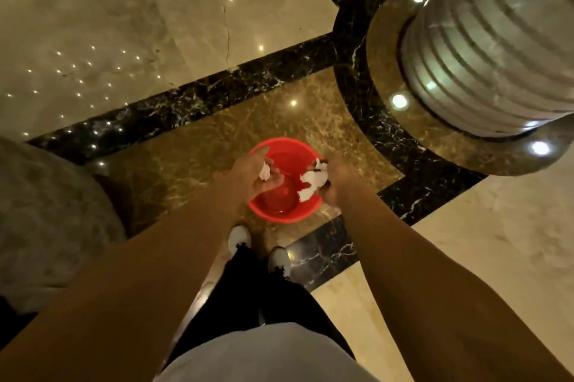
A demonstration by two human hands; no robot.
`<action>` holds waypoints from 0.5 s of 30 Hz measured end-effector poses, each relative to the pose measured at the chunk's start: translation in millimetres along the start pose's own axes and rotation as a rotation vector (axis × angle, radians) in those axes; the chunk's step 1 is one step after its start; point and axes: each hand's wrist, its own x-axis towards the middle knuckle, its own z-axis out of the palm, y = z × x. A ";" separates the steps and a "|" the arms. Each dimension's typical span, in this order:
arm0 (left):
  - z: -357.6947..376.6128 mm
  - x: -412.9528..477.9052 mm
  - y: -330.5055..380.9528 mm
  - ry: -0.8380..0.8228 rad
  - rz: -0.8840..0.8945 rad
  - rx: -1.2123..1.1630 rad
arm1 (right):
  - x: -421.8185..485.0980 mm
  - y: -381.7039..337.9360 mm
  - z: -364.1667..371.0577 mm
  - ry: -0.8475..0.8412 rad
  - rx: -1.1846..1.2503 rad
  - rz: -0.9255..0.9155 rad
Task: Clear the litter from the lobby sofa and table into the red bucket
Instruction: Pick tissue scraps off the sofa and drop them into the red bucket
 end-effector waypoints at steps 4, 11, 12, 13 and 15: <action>5.7 30.8 26.0 0.023 -0.073 0.141 | 29.3 -24.8 1.1 0.033 -0.107 0.029; -10.7 35.2 58.0 0.095 -0.122 0.208 | 40.8 -41.3 16.5 0.043 -0.269 0.060; -12.4 33.7 62.3 0.092 -0.112 0.198 | 41.4 -41.5 21.7 0.024 -0.294 0.063; -15.4 31.7 67.9 0.075 -0.087 0.198 | 41.5 -42.5 29.2 -0.002 -0.312 0.058; -20.5 25.7 75.5 0.037 -0.035 0.215 | 39.2 -43.9 40.6 -0.050 -0.334 0.047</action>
